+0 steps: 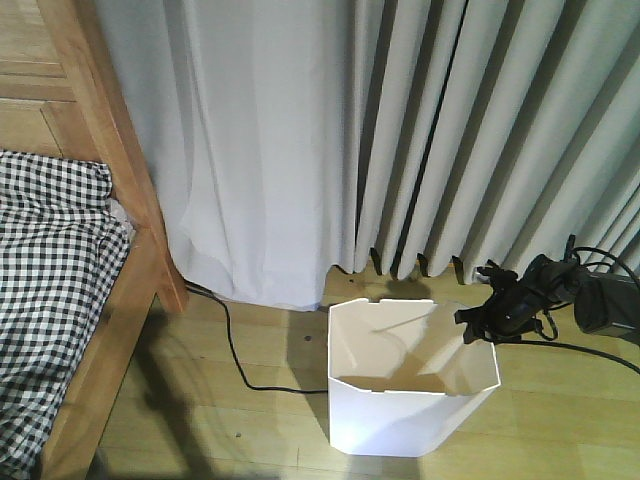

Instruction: Move trash bin to bedside with robot

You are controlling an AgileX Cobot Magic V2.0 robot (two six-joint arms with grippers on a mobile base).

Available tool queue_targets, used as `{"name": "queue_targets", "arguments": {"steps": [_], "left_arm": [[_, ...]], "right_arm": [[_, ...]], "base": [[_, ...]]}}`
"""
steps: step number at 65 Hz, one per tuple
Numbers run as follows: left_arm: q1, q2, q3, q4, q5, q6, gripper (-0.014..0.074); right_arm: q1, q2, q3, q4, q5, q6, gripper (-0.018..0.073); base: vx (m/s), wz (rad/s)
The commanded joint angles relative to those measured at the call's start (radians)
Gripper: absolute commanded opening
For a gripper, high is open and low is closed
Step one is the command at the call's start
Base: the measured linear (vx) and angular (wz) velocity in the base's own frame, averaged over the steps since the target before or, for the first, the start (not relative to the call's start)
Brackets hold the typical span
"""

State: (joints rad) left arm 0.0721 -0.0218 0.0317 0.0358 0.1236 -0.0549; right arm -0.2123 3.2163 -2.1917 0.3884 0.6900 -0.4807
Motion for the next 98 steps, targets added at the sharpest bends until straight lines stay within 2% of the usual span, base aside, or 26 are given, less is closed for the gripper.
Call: {"name": "queue_targets", "arguments": {"steps": [1, 17, 27, 38, 57, 67, 80, 98], "left_arm": [[-0.004, -0.005, -0.024, -0.002, -0.073, -0.004, -0.0006], [-0.004, -0.005, -0.024, -0.002, -0.073, -0.004, -0.0006], [-0.004, -0.005, -0.024, -0.002, -0.073, -0.004, -0.0006], [-0.004, -0.005, -0.024, -0.002, -0.073, -0.004, -0.0006], [-0.004, -0.005, -0.024, -0.002, -0.073, -0.004, -0.0006], [-0.004, -0.005, -0.024, -0.002, -0.073, -0.004, -0.0006], [-0.004, -0.005, -0.024, -0.002, -0.073, -0.004, -0.0006], [-0.004, -0.005, -0.024, -0.002, -0.073, -0.004, -0.0006]], "right_arm": [[-0.002, -0.027, -0.021, -0.012, -0.026, -0.004, 0.0465], [-0.002, -0.031, -0.021, -0.004, 0.001, 0.0, 0.0469], [-0.004, -0.085, -0.009, -0.056, 0.068, 0.0, 0.0469], [-0.004, -0.2, 0.113, -0.058, 0.086, 0.038, 0.0469], [-0.004, -0.615, 0.597, -0.051, -0.13, 0.035, 0.0469], [-0.004, -0.872, 0.842, -0.064, -0.183, 0.003, 0.0469], [-0.004, -1.213, 0.995, -0.118, -0.166, -0.014, 0.0469], [-0.001, -1.664, 1.078, -0.123, -0.143, -0.013, 0.0469]], "base": [[0.0, 0.0], [0.0, 0.0], [0.0, 0.0], [0.0, 0.0], [0.0, 0.0], [0.0, 0.0], [0.0, 0.0], [0.0, 0.0]]}}
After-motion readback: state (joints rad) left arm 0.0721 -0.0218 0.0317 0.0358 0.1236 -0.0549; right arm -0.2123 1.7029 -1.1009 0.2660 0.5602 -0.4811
